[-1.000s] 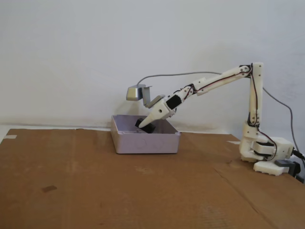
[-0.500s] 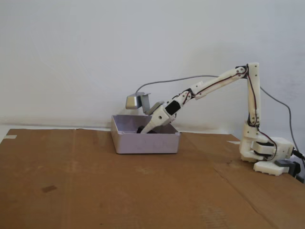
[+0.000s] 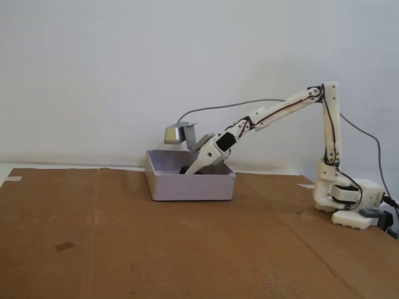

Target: Grasp a block and put it in the box.

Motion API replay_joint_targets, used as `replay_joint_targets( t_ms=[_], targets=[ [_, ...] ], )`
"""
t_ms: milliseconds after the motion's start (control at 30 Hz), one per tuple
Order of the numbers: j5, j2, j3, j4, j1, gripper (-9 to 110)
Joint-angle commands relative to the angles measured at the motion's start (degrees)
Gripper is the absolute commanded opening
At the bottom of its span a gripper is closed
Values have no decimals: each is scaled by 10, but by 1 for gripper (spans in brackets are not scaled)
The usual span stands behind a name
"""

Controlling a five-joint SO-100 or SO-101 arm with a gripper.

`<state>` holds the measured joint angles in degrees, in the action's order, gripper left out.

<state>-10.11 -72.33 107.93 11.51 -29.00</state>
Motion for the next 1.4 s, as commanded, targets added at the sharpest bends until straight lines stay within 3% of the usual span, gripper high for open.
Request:
replay_joint_targets(
  t_ms=[0, 133, 1367],
  targets=[
    [5, -24, -76, -32, 4, 15],
    [5, -24, -75, -32, 4, 23],
    [3, -91, -162, -26, 6, 23]
  ],
)
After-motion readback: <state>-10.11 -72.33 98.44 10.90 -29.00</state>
